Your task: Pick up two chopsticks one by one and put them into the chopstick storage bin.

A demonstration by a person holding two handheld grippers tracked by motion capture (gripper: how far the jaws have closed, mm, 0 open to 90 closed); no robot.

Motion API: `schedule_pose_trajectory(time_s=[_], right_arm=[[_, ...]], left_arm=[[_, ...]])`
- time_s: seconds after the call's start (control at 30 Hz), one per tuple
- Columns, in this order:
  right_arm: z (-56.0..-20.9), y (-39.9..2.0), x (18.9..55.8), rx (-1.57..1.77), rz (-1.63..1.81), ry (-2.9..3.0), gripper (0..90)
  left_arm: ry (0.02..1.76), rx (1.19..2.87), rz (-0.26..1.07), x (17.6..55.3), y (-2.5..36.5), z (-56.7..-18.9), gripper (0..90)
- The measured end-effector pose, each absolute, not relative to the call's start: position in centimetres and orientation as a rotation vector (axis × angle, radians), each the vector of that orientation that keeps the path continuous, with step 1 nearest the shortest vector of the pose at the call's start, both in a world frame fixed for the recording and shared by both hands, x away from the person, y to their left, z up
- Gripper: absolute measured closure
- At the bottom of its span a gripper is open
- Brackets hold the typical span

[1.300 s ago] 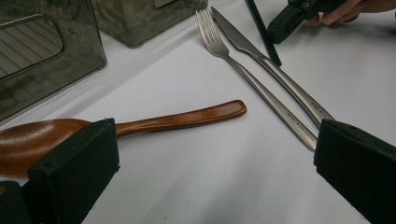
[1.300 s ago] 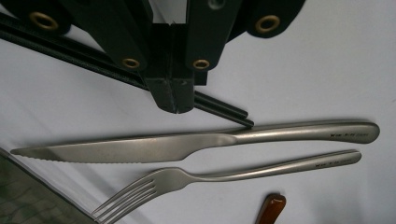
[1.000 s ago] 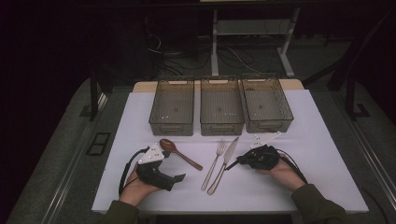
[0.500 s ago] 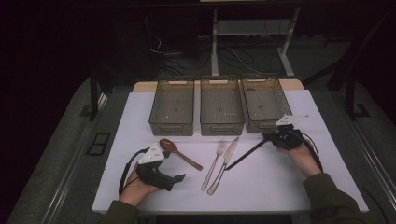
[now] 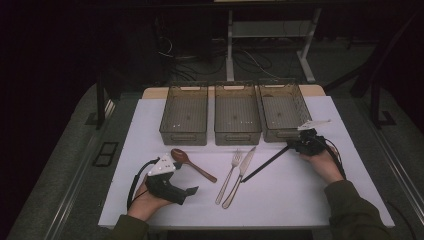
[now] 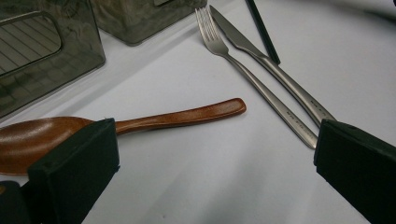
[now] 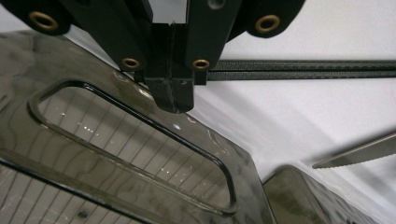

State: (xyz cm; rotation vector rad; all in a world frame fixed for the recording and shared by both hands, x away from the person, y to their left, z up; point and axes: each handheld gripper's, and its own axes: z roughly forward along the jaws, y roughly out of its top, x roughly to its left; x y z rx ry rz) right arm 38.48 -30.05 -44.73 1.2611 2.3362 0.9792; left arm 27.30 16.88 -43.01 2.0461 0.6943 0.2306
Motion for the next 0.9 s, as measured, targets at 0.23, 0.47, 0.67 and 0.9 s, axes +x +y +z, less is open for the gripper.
schedule_pose_trajectory(time_s=[0.23,0.47,0.67,0.9], right_arm=[[-44.69,-30.05,38.38,1.266,0.972,2.342,89.0],[-44.74,-30.11,38.19,1.265,0.943,2.355,88.9],[-44.59,-30.49,37.81,1.264,0.931,2.364,88.9],[-44.73,-30.86,37.58,1.266,0.906,2.377,88.9]], left_arm=[[0.694,2.046,0.229,27.28,16.89,-43.01,0.0],[0.693,2.049,0.231,27.29,16.95,-42.97,0.0],[0.693,2.049,0.23,27.28,16.93,-42.96,0.0],[0.69,2.049,0.232,27.27,16.95,-42.91,0.0]])
